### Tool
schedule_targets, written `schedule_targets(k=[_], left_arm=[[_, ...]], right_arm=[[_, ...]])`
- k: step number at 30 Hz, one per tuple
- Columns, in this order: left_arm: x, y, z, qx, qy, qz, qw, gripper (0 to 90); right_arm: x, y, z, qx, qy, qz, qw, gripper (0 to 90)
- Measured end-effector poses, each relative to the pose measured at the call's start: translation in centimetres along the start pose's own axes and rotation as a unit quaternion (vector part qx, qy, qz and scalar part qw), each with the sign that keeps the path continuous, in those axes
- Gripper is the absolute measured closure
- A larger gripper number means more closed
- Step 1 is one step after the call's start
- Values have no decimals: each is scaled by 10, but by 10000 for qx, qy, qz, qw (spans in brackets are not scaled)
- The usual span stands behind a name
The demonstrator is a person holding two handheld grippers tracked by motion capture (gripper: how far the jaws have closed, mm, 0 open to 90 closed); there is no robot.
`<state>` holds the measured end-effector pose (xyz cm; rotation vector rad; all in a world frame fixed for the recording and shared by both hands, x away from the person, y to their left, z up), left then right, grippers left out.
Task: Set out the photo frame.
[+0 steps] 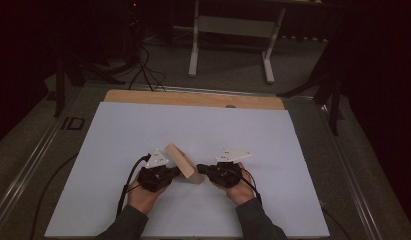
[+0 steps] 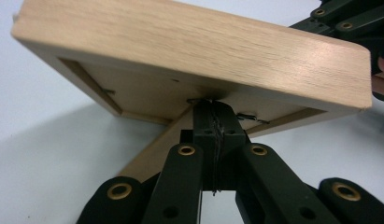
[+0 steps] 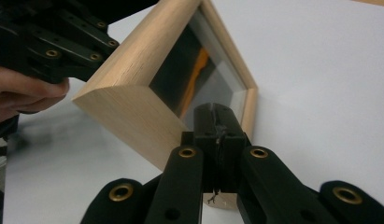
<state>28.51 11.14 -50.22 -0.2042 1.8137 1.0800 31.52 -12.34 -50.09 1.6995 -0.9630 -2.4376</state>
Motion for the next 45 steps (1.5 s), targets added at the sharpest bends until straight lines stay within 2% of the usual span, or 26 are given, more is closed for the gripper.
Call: schedule_targets(k=[11, 19, 24, 26, 31, 36, 41, 45], left_arm=[[1, -1, 3, -106, 65, 48, 9999, 896], [2, -1, 7, -121, 248, 2, 9996, 896], [2, -2, 8, -123, 274, -15, 9995, 895], [3, -2, 8, -134, 262, -19, 9996, 891], [4, 0, 13, -188, 308, -38, 9993, 851], [4, 6, 18, -174, 455, -177, 9987, 779], [2, 12, 18, -180, 512, -305, 9981, 708], [-1, 18, 17, -367, 471, -377, 9975, 654]], right_arm=[[-2, -6, 14, -128, 227, 130, 9996, 894], [-4, -14, 28, -205, 427, 184, 9987, 893], [-4, -16, 31, -193, 499, 189, 9984, 889], [-4, -16, 31, -151, 539, 214, 9982, 861], [-3, -15, 31, -60, 626, 266, 9977, 812], [-3, -15, 30, 19, 664, 299, 9973, 765], [-4, -12, 29, 65, 699, 313, 9970, 732], [-5, -10, 27, 107, 669, 269, 9973, 703]])
Point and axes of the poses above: each handheld gripper's, and its own axes: y roughly backward along the jaws, x roughly out of its underside, z roughly to its left, the point moved 1 cm from there along -y, roughly forward along the jaws, and after that the axes turned 3 degrees about -x, right-handed, at the moved point
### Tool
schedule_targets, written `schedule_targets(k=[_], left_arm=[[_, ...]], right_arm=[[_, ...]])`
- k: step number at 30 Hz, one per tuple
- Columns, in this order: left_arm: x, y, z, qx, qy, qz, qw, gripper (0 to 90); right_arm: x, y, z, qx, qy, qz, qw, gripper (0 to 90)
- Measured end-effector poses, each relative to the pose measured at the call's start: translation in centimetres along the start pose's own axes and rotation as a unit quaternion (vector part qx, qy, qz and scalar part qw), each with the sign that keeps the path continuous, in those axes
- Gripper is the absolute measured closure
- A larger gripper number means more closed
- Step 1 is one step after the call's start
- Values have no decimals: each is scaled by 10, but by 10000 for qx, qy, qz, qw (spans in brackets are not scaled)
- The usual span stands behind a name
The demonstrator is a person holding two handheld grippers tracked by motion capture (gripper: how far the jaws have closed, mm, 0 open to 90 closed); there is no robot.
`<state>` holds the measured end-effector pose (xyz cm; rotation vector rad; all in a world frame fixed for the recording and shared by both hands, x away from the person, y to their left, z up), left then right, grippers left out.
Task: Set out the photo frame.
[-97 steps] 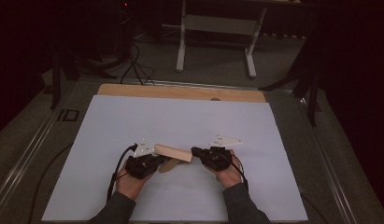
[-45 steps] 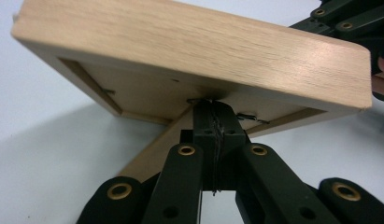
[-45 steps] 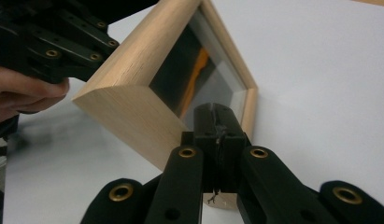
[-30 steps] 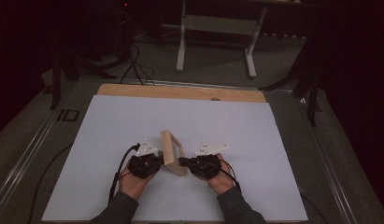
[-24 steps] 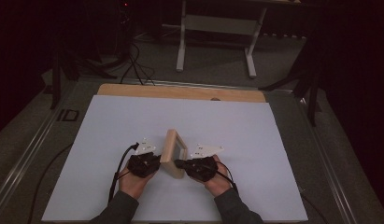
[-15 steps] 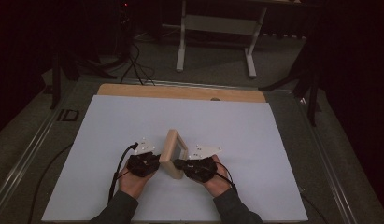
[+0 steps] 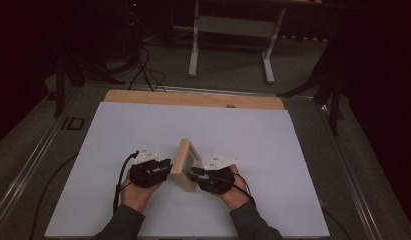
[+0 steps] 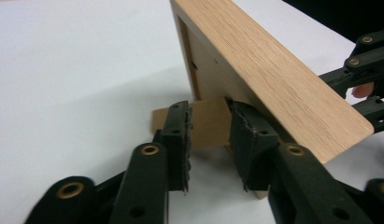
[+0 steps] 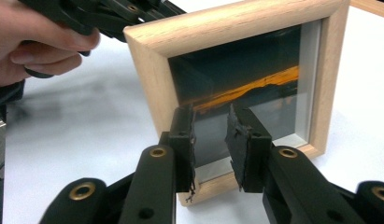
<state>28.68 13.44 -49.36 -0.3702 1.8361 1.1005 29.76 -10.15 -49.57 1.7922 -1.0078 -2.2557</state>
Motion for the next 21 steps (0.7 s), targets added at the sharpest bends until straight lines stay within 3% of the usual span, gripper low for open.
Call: schedule_targets(k=[6, 13, 21], left_arm=[[-1, 5, 2, -81, 62, -88, 9999, 607], [-9, 23, 4, -230, 206, -395, 9987, 553], [-15, 32, 0, -143, 366, -539, 9978, 477]], right_arm=[[0, 3, -3, 57, -53, -37, 10000, 685], [0, 6, -5, 83, -78, -59, 9999, 675], [0, 9, -8, 145, -122, -97, 9998, 665]])
Point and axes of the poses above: each handheld gripper's, and its own axes: y roughly backward along the jaws, x roughly out of its underside, z roughly to its left, the point moved 1 cm from there along -y, roughly forward along the jaws, and after that the axes turned 3 degrees about -x, right-handed, at the moved point
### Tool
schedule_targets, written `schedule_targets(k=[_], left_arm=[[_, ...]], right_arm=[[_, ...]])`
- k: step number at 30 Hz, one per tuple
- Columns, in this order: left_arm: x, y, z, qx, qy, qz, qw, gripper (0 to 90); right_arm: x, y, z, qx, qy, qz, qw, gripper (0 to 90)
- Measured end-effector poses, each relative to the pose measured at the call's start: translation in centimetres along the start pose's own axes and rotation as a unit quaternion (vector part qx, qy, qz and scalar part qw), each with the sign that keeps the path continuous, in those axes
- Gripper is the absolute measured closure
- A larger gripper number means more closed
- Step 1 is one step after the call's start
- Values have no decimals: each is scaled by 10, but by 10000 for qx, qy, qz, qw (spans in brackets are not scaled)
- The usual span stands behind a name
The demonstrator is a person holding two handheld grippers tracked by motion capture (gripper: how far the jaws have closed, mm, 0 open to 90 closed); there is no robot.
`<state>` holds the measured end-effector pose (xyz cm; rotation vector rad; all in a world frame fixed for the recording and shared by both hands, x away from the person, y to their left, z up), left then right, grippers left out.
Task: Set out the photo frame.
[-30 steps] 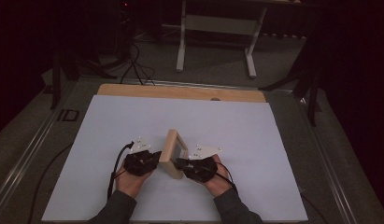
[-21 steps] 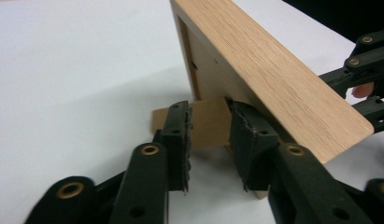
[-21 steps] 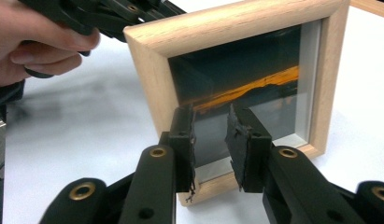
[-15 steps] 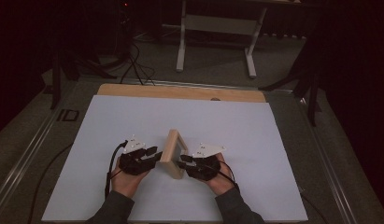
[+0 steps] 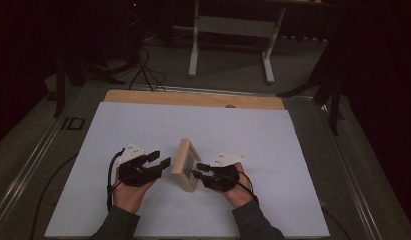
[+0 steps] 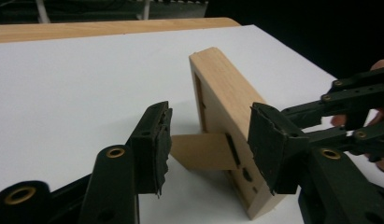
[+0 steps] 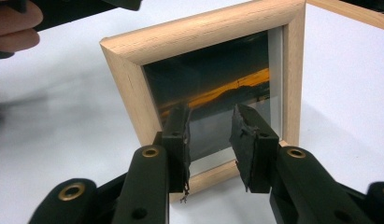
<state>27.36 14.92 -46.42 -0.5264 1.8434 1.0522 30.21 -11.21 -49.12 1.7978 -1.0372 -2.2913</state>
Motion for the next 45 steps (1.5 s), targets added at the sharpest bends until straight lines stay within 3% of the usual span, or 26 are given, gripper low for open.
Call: schedule_targets(k=[9, 19, 29, 40, 45], left_arm=[[-6, 3, -14, 149, -103, -26, 9998, 348], [0, -11, -29, 225, -183, 204, 9994, 315], [7, -24, -33, 216, -194, 434, 9986, 325], [12, -30, -33, 324, -35, 605, 9976, 460], [11, -30, -33, 346, -4, 625, 9974, 474]], right_arm=[[-1, 6, -5, 77, -69, -79, 9999, 662], [-2, 12, -10, 174, -159, -151, 9996, 620], [-4, 17, -14, 336, -222, -183, 9990, 539], [-5, 19, -15, 372, -219, -201, 9989, 528], [-5, 20, -15, 380, -207, -217, 9988, 527]])
Point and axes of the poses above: each handheld gripper's, and its own axes: y roughly backward along the jaws, x roughly out of its underside, z roughly to its left, the point moved 1 cm from there along -y, roughly forward along the jaws, and after that the axes turned 3 degrees about -x, right-handed, at the moved point
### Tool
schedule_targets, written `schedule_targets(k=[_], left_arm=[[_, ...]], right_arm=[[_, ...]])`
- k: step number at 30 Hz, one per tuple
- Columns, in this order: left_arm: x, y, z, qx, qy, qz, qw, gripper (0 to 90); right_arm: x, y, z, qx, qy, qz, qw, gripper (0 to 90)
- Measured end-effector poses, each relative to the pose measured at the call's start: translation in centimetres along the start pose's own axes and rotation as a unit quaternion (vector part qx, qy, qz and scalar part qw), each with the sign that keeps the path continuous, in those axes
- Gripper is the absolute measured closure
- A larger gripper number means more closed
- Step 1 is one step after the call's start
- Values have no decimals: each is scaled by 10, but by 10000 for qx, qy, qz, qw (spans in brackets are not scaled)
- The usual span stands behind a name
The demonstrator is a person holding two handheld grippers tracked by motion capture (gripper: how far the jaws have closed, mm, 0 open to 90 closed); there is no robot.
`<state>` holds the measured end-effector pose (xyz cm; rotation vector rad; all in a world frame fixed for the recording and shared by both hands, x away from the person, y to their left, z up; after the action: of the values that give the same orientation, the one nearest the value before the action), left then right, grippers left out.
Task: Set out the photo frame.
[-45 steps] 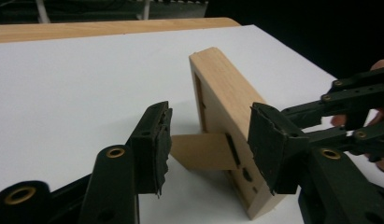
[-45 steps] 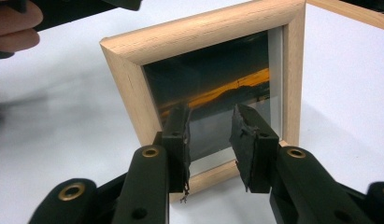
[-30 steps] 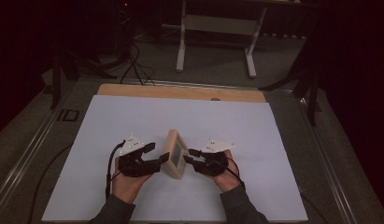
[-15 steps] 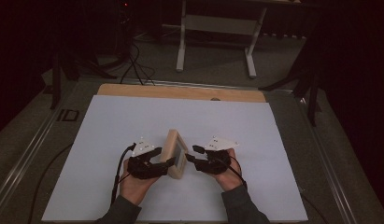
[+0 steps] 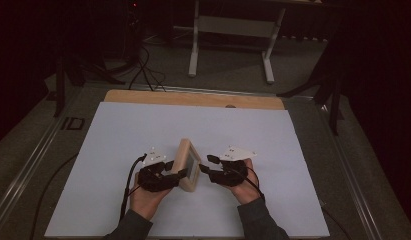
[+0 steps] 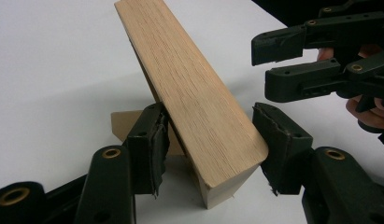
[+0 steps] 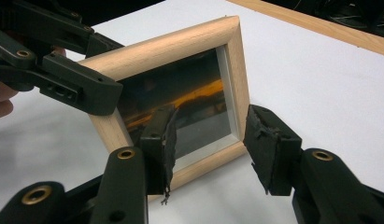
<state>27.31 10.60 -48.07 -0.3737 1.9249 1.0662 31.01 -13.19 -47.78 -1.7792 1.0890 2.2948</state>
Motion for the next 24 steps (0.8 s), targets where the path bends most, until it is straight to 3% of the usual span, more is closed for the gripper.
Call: schedule_targets(k=[12, 17, 24], left_arm=[[0, 1, -1, 61, -22, 15, 10000, 531], [-1, 0, -4, 118, -132, 41, 9998, 561], [-1, -1, -10, 240, -375, 69, 9990, 587]], right_arm=[[-4, 9, -4, 78, -63, -153, 9998, 542], [-6, 13, -5, 92, -75, -238, 9996, 565], [-9, 20, -8, 315, -121, -399, 9986, 625]])
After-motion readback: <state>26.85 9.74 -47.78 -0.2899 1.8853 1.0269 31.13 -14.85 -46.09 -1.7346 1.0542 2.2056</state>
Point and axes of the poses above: each handheld gripper's, and its own axes: y roughly backward along the jaws, x roughly out of its underside, z roughly to its left, the point moved 1 cm from there along -y, roughly forward along the jaws, and after that the axes turned 3 degrees about -x, right-handed, at the moved point
